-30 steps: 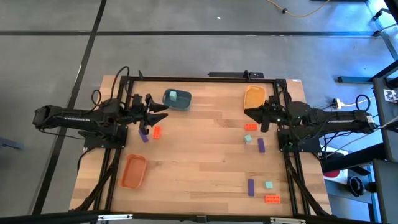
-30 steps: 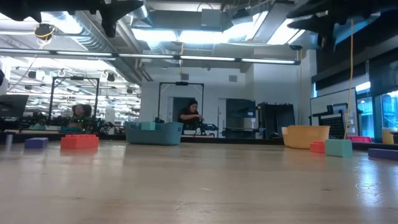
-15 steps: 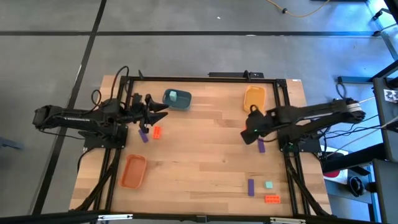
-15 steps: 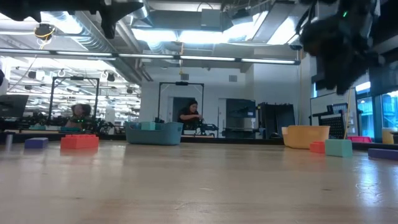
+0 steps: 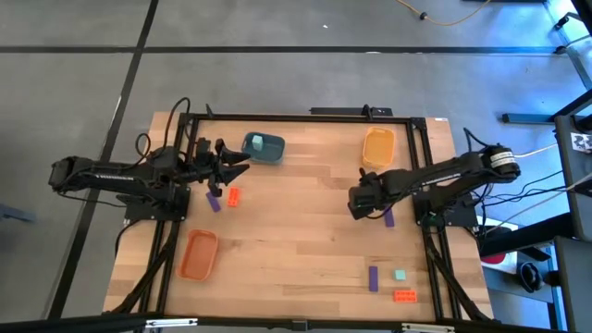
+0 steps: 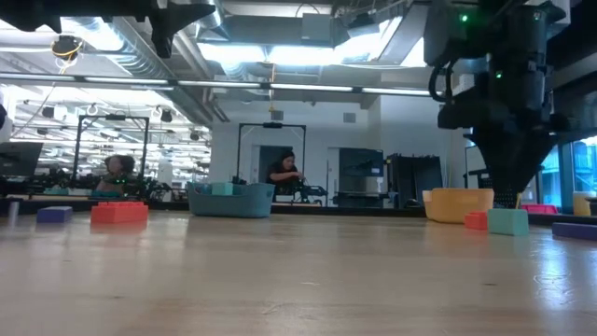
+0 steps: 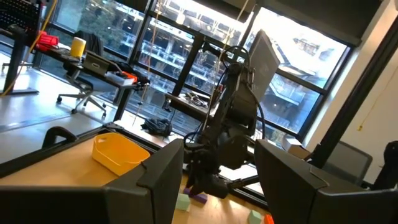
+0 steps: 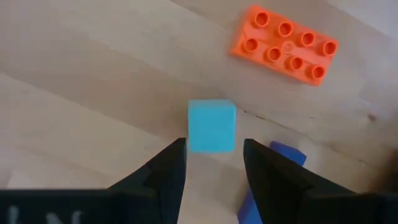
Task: Sort & place blocks by color
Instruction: Put the top right sky blue block into the blue bin
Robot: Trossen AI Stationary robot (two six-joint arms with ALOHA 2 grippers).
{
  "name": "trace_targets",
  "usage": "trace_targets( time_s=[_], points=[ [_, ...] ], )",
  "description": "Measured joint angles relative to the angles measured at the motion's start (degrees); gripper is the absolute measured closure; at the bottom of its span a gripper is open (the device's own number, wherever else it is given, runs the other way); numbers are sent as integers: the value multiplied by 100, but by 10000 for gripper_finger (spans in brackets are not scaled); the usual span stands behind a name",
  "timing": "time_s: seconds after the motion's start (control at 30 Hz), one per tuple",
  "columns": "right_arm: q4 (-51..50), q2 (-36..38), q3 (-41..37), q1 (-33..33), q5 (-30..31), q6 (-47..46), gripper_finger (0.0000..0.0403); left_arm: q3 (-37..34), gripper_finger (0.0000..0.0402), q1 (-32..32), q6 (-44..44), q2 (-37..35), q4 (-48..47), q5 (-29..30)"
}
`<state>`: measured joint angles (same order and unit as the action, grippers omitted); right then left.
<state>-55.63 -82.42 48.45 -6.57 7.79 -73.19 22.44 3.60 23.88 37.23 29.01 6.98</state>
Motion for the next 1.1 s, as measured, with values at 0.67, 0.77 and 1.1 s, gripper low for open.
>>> trace_targets(
  time_s=[0.67,0.77,1.1],
  points=[
    [221,-308,-2,2,290,-129,119,0,211,0,-2,0,4,0],
    [231,-527,-4,2,240,-125,119,2,211,0,-3,2,9,0],
    [416,-1259,13,17,-31,-23,139,2,211,0,-4,2,20,104]
  ],
)
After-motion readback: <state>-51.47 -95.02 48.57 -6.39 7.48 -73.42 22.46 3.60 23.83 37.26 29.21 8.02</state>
